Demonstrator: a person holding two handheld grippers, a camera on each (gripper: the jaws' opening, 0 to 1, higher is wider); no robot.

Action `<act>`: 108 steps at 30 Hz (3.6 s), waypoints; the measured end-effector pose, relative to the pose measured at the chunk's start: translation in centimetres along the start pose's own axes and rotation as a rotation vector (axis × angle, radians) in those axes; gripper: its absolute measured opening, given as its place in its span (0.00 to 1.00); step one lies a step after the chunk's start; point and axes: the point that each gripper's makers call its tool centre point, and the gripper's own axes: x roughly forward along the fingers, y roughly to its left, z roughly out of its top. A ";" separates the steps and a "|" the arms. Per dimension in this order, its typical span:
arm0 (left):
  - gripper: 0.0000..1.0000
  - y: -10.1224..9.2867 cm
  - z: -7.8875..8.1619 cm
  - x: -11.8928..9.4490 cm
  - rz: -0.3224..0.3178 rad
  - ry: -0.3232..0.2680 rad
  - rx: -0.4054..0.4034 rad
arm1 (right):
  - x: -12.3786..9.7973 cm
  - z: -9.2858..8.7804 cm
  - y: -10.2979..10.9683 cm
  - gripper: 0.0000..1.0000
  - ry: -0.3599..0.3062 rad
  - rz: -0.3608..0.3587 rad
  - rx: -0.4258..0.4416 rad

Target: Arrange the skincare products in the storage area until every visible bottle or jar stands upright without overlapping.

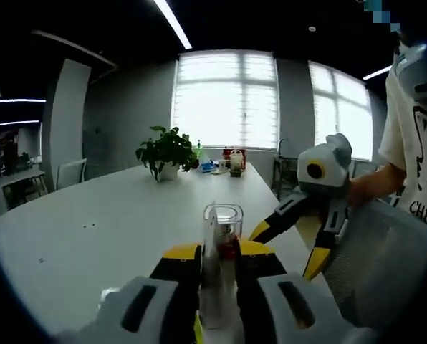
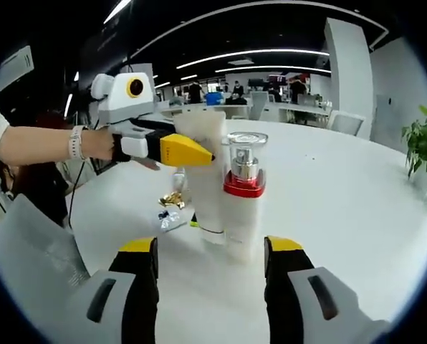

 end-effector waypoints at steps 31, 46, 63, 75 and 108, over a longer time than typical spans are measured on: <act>0.14 0.2 -7.0 0.3 0.016 0.176 -0.061 | -0.1 0.3 -0.1 0.54 -0.021 0.022 0.032; 0.14 0.1 -7.1 0.4 0.004 0.170 -0.038 | 0.0 0.3 0.2 0.55 -0.018 0.035 0.026; 0.25 0.0 -6.5 0.5 0.019 0.147 -0.068 | 0.0 -0.1 0.3 0.58 0.004 0.033 -0.001; 0.34 -1.1 -6.2 -2.3 0.082 0.198 -0.083 | 0.4 -1.0 0.6 0.72 0.051 0.045 -0.004; 0.94 -3.1 -4.9 -14.1 0.474 0.186 -0.297 | -1.5 -0.3 2.6 0.95 0.099 0.041 -0.093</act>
